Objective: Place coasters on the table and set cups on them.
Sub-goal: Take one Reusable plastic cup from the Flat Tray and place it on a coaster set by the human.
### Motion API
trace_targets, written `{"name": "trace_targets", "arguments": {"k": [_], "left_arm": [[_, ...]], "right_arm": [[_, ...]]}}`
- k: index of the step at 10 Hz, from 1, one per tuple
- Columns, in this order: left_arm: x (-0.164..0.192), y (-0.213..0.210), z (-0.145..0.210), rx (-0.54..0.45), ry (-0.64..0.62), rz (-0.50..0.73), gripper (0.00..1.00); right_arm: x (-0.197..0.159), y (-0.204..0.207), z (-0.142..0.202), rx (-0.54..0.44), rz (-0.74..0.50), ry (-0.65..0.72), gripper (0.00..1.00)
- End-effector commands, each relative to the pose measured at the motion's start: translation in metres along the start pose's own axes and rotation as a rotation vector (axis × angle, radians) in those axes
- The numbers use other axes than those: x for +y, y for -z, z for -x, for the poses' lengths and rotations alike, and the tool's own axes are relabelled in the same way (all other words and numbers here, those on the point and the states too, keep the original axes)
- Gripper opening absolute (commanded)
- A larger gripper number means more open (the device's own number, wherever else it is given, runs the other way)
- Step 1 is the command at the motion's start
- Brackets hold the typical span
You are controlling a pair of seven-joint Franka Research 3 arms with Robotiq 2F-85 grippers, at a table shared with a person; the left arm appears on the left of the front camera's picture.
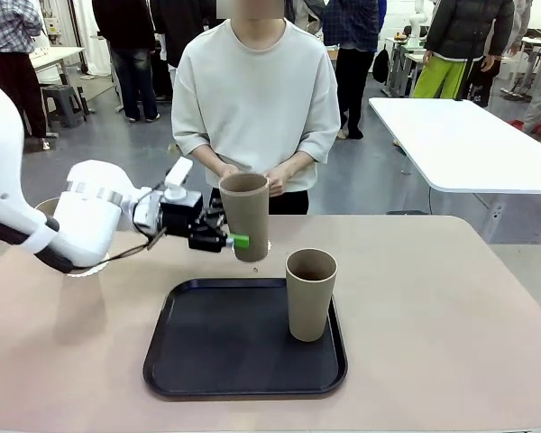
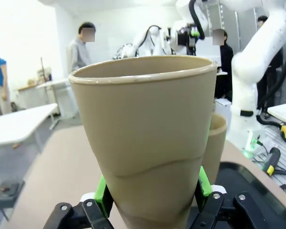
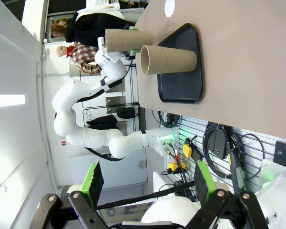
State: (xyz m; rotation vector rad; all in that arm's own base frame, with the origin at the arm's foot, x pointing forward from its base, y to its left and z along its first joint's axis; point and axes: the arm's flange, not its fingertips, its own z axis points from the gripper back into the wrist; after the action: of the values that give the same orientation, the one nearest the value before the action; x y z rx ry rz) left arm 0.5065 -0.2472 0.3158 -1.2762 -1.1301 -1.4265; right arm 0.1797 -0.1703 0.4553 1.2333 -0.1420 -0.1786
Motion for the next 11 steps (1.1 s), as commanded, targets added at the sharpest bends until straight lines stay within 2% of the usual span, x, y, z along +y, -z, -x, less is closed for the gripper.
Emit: {"name": "trace_targets", "arguments": {"k": [1, 5, 11], "left_arm": [[0.009, -0.004, -0.028, 0.013, -0.006, -0.05, 0.34], [0.069, -0.01, -0.02, 0.056, -0.076, -0.109, 0.34], [0.121, -0.024, -0.014, 0.078, -0.087, -0.194, 0.34]], "right_arm": [[0.0, 0.0, 0.001, -0.001, -0.011, -0.009, 1.0], [0.0, 0.0, 0.001, -0.001, -0.011, -0.009, 1.0], [0.0, 0.0, 0.001, -0.001, -0.011, -0.009, 1.0]]}}
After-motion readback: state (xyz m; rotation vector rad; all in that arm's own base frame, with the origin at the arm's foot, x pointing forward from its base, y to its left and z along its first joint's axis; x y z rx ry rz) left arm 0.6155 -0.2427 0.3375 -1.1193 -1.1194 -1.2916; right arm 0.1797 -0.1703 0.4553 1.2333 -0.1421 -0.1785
